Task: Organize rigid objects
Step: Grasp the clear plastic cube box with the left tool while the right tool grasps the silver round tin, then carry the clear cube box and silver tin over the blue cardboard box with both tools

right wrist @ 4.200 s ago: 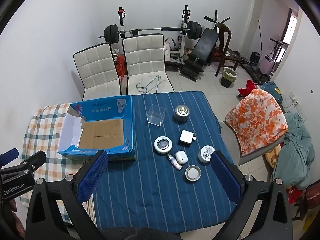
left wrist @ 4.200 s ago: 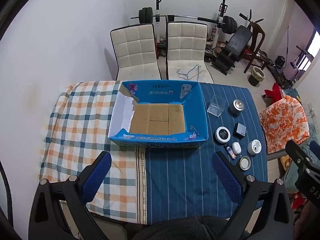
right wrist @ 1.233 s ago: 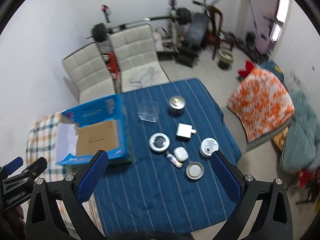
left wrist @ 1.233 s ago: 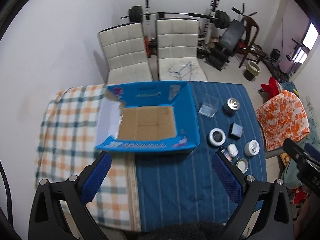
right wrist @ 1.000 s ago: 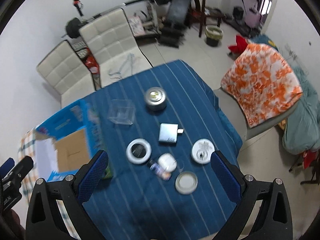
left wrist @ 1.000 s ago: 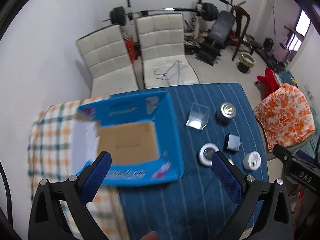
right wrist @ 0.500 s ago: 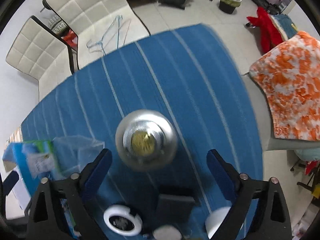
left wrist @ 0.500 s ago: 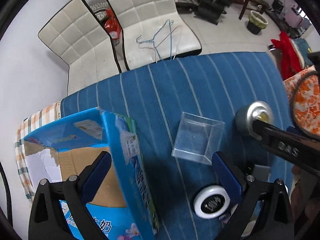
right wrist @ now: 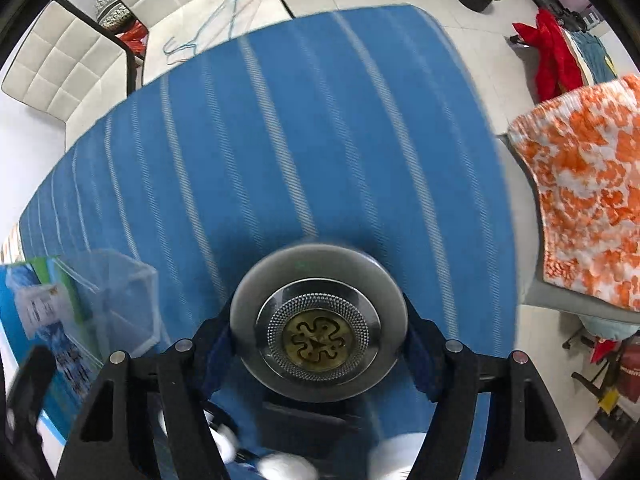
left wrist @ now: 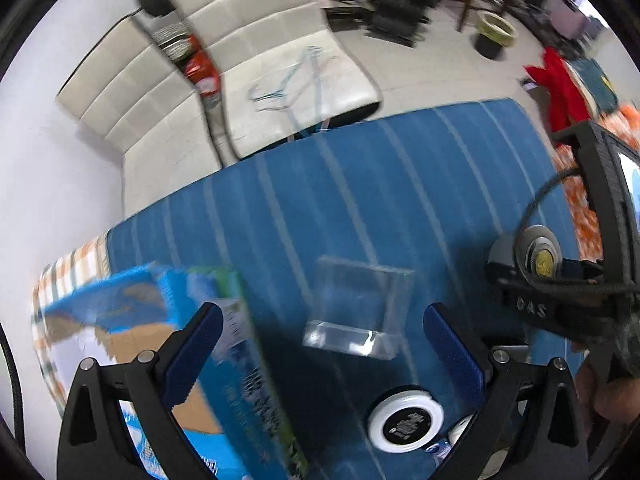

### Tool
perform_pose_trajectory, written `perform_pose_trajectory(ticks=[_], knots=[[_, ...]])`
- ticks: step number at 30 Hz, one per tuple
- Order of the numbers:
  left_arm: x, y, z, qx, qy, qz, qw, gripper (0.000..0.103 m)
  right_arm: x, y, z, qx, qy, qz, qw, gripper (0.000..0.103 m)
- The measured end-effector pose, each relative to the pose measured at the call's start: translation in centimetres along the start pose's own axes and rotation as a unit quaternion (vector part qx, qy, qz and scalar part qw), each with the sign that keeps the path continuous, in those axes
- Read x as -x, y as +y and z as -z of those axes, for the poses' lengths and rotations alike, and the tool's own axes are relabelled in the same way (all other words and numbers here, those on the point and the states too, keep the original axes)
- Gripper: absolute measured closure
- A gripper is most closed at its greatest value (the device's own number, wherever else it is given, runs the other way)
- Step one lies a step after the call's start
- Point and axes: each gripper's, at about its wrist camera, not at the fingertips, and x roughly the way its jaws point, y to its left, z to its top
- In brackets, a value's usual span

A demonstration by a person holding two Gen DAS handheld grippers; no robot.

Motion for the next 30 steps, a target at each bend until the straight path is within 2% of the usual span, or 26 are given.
perform_pose_trajectory(ticks=[4,7,12,13,14,15,16,19,25,30], knots=[[-3.5,-1.2,-1.4,-0.014,0.044,0.008,0.9989,0.000,-0.2,-1.8,0.5,-0.011,0.006,-0.005,1.000,0.029],[-6.3,-1.4,-2.0,-0.015,0.078,-0.006,0.9968,0.000,-0.4,-2.7,0.9,-0.016,0.008,-0.012,1.000,0.029],[-9.6,-1.4,-2.3,-0.003,0.122,0.003,0.9925,0.002,-0.6,-2.8,1.4,-0.015,0.001,-0.011,1.000,0.029],[-10.1,-1.3,-2.2,-0.001,0.127,0.005,0.9918,0.008,-0.7,-2.9,1.3,-0.017,0.001,-0.011,1.000,0.029],[-10.7,-1.2,-2.1,0.004,0.135,0.013,0.9907,0.027,-0.6,-2.7,1.4,-0.019,0.000,-0.010,1.000,0.029],[-11.1,-1.2,-1.9,0.009,0.142,0.021,0.9896,0.036,-0.7,-2.8,1.4,-0.019,0.000,-0.009,1.000,0.029],[-11.4,-1.0,-1.7,0.016,0.144,0.027,0.9890,0.036,-0.7,-2.8,1.4,-0.019,0.000,-0.007,1.000,0.029],[-11.3,-0.4,-1.3,0.038,0.128,0.037,0.9904,0.039,-0.7,-2.6,1.5,-0.025,-0.003,-0.004,1.000,0.029],[-9.8,-0.9,0.1,0.042,0.097,0.019,0.9942,0.041,-0.1,-2.3,1.8,-0.024,-0.017,0.010,1.000,0.030],[-5.8,-2.0,1.9,0.040,0.063,0.009,0.9972,0.041,1.5,-1.9,3.0,-0.014,-0.035,0.014,0.999,0.030]])
